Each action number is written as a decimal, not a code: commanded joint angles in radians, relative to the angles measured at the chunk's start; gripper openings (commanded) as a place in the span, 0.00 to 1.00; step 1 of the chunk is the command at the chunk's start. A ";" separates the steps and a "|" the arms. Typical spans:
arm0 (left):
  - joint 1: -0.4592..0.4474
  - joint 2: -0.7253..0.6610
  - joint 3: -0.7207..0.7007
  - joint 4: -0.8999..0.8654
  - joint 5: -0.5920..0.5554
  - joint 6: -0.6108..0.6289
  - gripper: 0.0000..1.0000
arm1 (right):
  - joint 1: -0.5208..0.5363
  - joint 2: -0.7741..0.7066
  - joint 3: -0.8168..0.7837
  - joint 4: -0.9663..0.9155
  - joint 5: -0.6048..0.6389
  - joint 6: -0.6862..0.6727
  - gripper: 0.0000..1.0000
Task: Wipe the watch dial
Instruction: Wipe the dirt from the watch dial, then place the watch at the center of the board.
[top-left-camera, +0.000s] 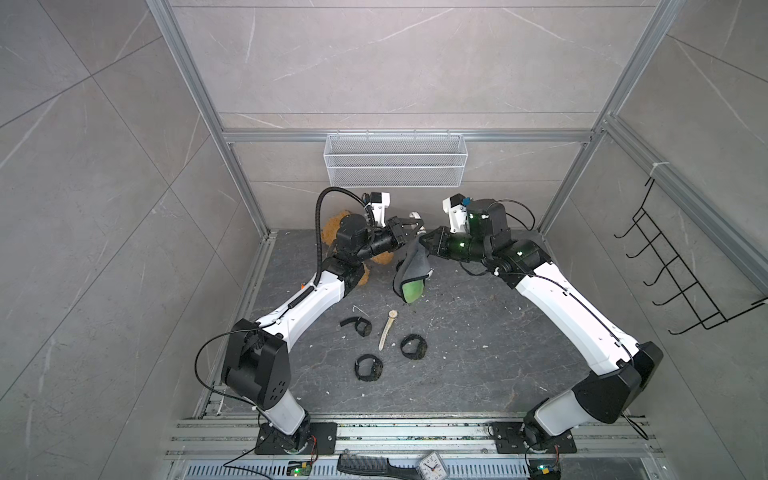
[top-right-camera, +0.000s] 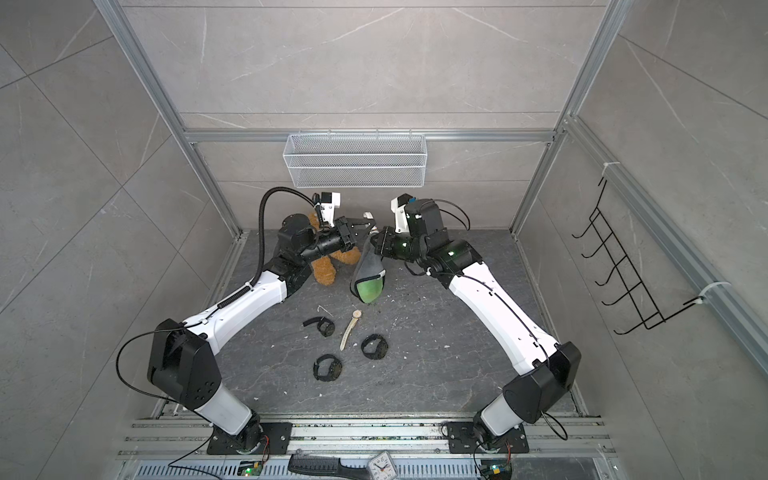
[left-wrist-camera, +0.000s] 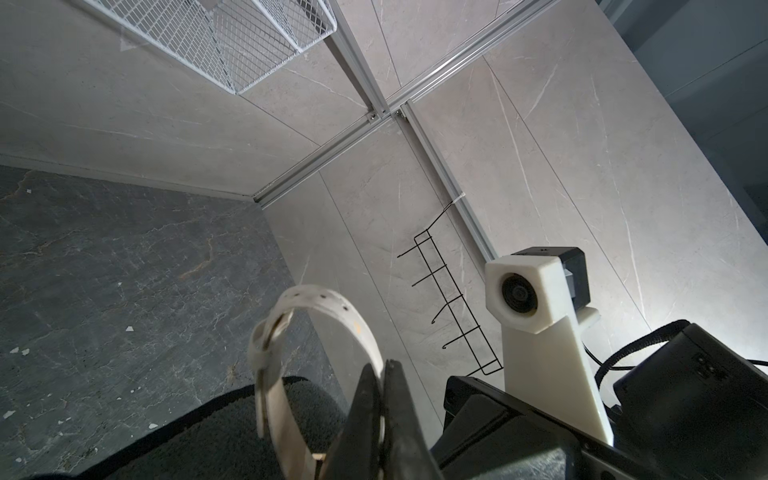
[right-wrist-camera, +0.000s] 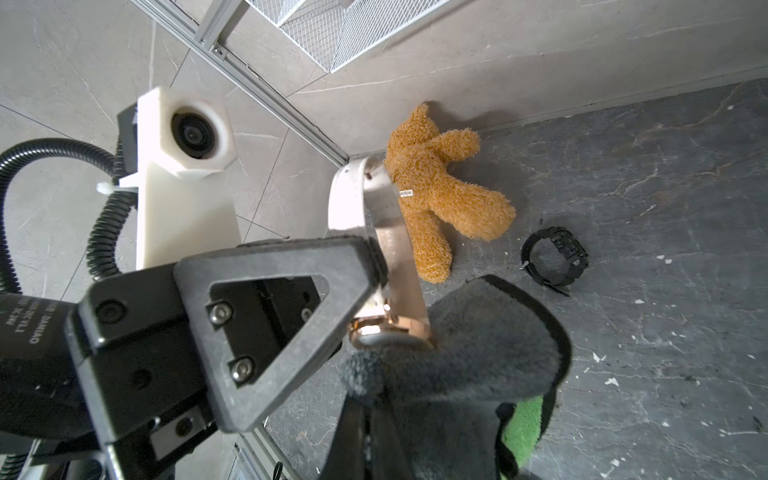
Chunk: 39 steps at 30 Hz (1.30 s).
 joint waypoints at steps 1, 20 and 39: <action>0.004 -0.019 -0.001 0.059 0.035 -0.004 0.00 | 0.004 0.024 0.037 0.031 0.015 0.022 0.00; 0.017 -0.036 -0.023 0.035 0.034 0.011 0.00 | -0.109 -0.072 -0.114 -0.027 0.099 0.019 0.00; -0.054 0.344 0.299 -0.599 -0.017 0.161 0.00 | -0.177 -0.337 -0.158 -0.401 0.347 -0.139 0.00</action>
